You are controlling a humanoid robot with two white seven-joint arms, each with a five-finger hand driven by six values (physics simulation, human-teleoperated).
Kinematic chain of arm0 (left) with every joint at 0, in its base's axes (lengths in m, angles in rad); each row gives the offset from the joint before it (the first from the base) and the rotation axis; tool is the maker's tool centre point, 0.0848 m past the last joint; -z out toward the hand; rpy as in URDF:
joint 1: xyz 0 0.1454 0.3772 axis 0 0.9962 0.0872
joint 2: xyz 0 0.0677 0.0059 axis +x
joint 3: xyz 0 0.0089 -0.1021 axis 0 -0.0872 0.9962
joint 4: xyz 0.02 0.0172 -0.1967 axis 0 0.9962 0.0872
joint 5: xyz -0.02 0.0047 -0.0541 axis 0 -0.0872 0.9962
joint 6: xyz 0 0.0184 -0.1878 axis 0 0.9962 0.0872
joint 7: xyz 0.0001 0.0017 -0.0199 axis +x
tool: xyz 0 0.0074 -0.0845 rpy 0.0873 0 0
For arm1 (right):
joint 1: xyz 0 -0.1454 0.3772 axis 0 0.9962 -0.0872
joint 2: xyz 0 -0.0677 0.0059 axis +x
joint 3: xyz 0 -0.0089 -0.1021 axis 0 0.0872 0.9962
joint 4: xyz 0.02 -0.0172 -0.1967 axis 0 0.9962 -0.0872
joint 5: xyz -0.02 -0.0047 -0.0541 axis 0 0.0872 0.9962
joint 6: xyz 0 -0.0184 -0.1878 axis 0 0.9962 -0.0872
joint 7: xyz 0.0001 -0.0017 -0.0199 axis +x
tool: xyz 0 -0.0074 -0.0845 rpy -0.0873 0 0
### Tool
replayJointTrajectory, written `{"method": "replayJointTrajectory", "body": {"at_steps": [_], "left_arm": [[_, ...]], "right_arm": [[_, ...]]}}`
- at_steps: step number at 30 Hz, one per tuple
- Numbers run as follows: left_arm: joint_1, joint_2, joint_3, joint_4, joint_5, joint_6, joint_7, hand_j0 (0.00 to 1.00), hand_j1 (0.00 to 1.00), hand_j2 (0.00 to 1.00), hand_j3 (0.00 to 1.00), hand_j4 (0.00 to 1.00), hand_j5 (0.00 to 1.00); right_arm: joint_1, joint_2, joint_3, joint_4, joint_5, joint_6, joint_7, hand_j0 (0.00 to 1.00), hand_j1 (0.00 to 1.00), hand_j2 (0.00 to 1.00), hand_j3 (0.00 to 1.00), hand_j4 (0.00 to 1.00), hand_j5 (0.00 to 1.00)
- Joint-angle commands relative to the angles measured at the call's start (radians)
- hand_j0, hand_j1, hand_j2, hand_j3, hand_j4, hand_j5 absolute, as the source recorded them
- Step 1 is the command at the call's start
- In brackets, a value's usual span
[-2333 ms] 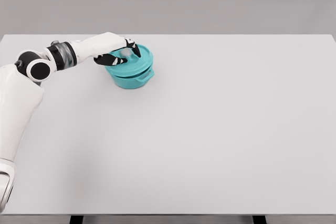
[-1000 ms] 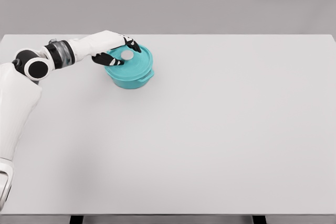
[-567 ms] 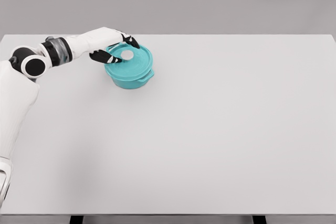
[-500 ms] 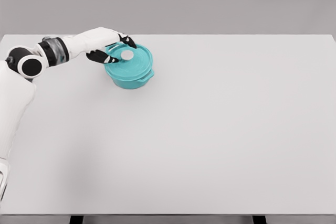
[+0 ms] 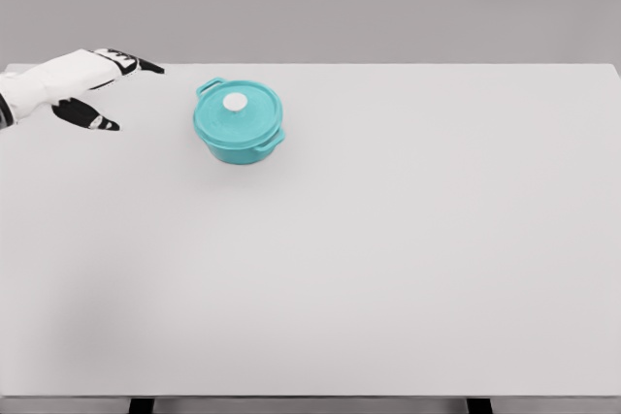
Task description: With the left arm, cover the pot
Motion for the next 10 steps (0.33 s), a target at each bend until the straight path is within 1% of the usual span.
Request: {"method": "replayJointTrajectory", "body": {"at_steps": [1,5,10], "left_arm": [[0.0,0.087,0.009,-0.018,0.069,0.003,0.001,1.0,1.0,1.0,1.0,1.0,1.0],[0.026,0.086,0.008,-0.012,0.058,0.003,0.001,1.0,1.0,1.0,1.0,1.0,1.0],[0.029,0.08,0.006,-0.014,0.055,0.003,0.001,1.0,1.0,1.0,1.0,1.0,1.0]], "right_arm": [[0.0,0.0,0.0,0.0,0.0,0.0,0.0,1.0,1.0,1.0,1.0,1.0,1.0],[0.0,0.0,0.0,0.001,0.0,0.0,0.0,1.0,1.0,1.0,1.0,1.0,1.0],[0.0,0.0,0.0,0.0,0.0,0.0,0.0,1.0,1.0,1.0,1.0,1.0,1.0]]}}
